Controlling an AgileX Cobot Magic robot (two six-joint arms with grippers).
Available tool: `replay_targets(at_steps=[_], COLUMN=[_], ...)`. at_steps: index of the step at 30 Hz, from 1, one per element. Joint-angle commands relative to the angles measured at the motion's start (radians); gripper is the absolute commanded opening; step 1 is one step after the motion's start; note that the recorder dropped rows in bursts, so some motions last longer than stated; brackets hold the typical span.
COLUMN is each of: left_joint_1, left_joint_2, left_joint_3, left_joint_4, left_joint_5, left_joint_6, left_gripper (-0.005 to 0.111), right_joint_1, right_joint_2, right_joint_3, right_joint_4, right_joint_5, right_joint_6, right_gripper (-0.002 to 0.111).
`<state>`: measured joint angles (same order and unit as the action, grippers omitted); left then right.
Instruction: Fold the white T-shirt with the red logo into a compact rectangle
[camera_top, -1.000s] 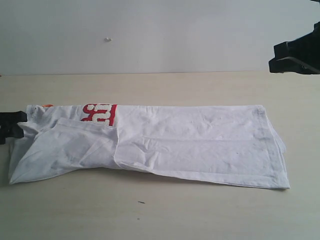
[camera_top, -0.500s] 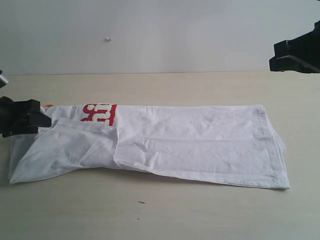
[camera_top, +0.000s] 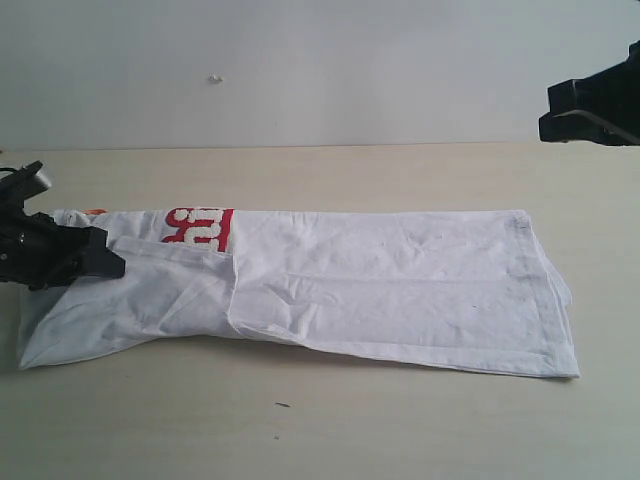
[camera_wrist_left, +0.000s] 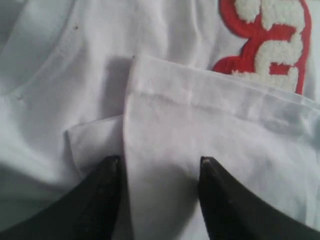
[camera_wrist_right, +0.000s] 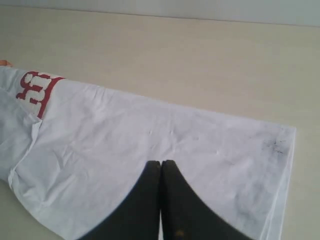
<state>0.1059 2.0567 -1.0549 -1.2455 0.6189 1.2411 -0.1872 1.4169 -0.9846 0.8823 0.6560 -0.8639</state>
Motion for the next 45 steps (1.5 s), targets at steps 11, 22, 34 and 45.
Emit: replay_targets(at_steps=[11, 22, 34, 45], left_joint_1=[-0.052, -0.052, -0.100, -0.151], left_joint_2=[-0.017, -0.007, -0.031, -0.055], left_joint_3=[-0.006, -0.023, -0.143, -0.143], left_joint_4=[0.056, 0.081, 0.134, 0.140], left_joint_5=[0.080, 0.060, 0.166, 0.167], left_joint_6=[-0.035, 0.010, 0.192, 0.513], left_gripper=[0.048, 0.000, 0.000, 0.000], right_joint_1=[0.001, 0.001, 0.001, 0.001], right_joint_2=[-0.006, -0.006, -0.006, -0.006], right_joint_3=[0.001, 0.001, 0.001, 0.001], right_joint_4=[0.007, 0.007, 0.007, 0.007], right_joint_5=[0.004, 0.004, 0.004, -0.005], right_joint_6=[-0.006, -0.003, -0.003, -0.003], right_gripper=[0.000, 0.000, 0.000, 0.000])
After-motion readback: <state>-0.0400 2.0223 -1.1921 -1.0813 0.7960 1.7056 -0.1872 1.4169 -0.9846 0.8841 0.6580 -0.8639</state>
